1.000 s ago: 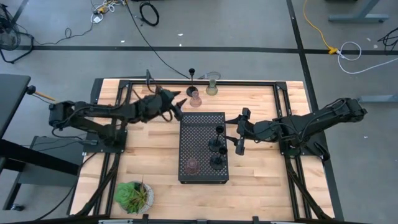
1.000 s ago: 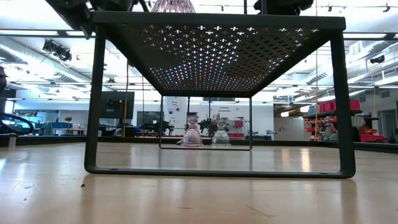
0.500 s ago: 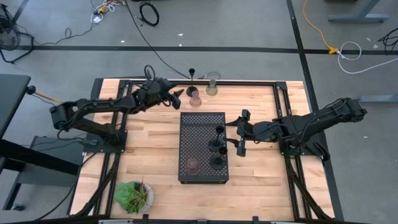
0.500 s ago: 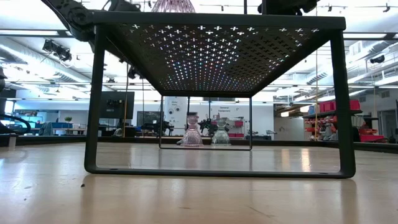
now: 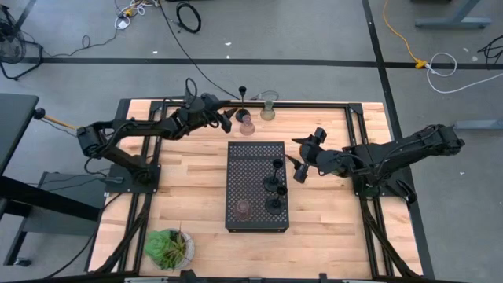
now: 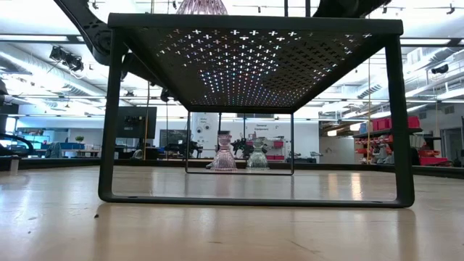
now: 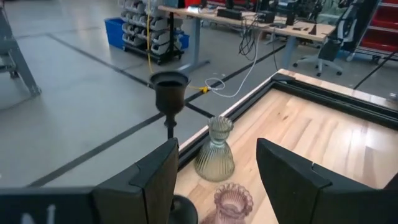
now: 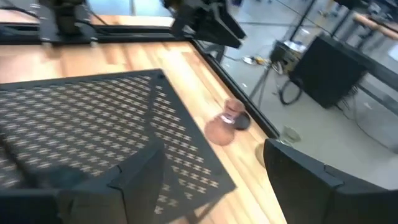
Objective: Pick & Place candle stick holders
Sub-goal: Put the right black candle holder on the shelf aligned with the other black candle holders
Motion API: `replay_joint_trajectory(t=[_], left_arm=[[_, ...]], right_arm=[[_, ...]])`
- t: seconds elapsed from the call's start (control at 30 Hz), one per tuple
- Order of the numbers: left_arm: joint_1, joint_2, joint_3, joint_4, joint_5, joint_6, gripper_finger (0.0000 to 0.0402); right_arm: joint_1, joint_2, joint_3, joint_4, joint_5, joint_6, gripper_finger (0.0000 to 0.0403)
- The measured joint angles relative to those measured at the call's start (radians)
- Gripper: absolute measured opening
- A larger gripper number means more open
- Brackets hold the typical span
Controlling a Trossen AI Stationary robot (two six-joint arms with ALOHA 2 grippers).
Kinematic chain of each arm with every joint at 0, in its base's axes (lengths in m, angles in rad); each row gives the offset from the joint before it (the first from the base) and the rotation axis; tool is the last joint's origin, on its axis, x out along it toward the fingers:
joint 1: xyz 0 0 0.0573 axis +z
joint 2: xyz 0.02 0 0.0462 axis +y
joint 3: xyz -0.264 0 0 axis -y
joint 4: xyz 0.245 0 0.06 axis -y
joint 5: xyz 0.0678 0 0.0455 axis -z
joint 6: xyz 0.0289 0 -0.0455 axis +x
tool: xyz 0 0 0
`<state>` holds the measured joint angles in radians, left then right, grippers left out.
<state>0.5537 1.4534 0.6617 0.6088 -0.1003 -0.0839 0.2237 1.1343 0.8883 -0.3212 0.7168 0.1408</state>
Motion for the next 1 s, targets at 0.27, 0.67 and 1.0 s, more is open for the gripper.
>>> replay_joint_trajectory(t=[0.27, 0.67, 1.0], left_arm=[[0.058, 0.062, 0.001, 0.067, 0.039, -0.004, 0.022], [0.128, 0.221, 0.119, 0.07, 0.147, 0.012, 0.022], [0.135, 0.348, 0.229, 0.064, 0.172, 0.037, 0.022]], right_arm=[[-0.075, -0.001, 0.0, -0.027, -0.035, -0.003, 0.0272], [-0.148, -0.002, 0.0, -0.012, -0.071, -0.044, 0.0272], [-0.171, -0.002, 0.0, -0.012, -0.08, -0.059, 0.0272]])
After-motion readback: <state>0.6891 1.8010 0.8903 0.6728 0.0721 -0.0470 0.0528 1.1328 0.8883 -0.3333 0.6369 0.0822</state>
